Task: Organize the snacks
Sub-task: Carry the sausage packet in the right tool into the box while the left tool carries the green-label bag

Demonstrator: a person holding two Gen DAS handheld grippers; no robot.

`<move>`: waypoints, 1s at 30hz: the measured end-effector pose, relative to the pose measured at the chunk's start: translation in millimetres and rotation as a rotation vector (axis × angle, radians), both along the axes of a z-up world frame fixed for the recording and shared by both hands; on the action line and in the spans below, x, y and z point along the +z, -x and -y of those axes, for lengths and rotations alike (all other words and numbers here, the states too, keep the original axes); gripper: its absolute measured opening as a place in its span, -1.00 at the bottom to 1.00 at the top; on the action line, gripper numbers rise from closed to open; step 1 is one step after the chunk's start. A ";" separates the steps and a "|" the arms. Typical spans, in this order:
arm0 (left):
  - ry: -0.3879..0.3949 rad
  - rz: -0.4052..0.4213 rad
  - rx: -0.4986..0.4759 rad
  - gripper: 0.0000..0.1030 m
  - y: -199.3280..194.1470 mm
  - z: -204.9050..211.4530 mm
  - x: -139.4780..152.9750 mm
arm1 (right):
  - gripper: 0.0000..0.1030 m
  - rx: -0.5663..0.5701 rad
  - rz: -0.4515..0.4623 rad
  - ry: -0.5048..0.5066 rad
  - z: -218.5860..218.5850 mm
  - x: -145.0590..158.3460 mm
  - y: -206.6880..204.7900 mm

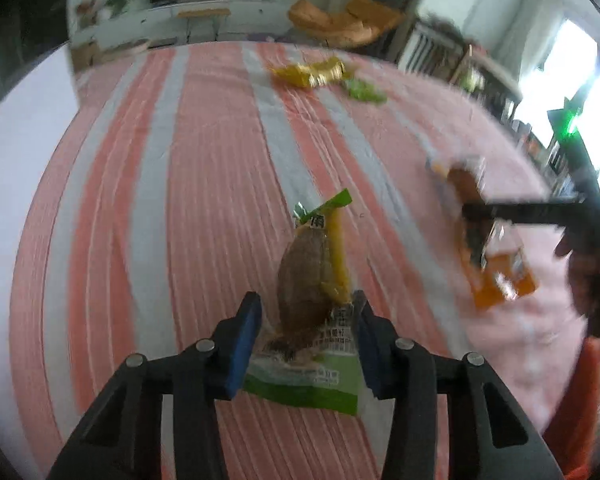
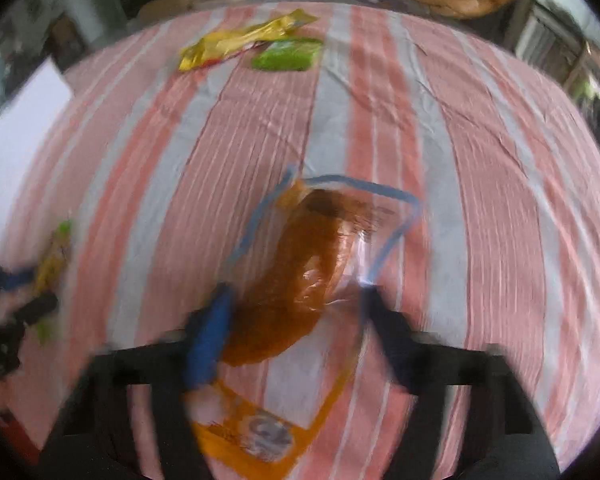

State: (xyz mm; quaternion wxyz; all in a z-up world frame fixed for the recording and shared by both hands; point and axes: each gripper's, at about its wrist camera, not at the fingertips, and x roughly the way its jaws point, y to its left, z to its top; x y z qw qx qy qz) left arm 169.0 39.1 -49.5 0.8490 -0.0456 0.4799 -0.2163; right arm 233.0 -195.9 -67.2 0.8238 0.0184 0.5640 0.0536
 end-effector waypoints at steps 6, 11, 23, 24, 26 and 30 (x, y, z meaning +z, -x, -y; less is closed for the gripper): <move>0.236 0.007 0.098 -0.14 25.7 -46.0 16.0 | -0.01 -0.062 -0.022 -0.226 27.4 8.9 14.5; 0.384 0.033 0.142 -0.13 35.2 -77.3 41.7 | -0.01 -0.125 -0.020 -0.524 34.3 17.5 17.1; 0.191 0.227 0.461 0.08 68.7 -261.2 144.2 | 0.07 0.287 0.035 -0.882 -215.1 124.9 -18.2; 0.101 0.224 0.536 0.26 71.9 -279.1 143.5 | 0.17 0.334 0.024 -0.886 -248.4 130.9 -17.6; -0.056 0.197 0.681 0.56 79.8 -316.1 137.4 | 0.46 0.415 0.015 -0.840 -323.2 141.1 -14.4; -0.141 0.160 0.861 0.57 105.6 -368.7 125.5 | 0.69 0.522 -0.012 -0.713 -406.7 144.7 1.4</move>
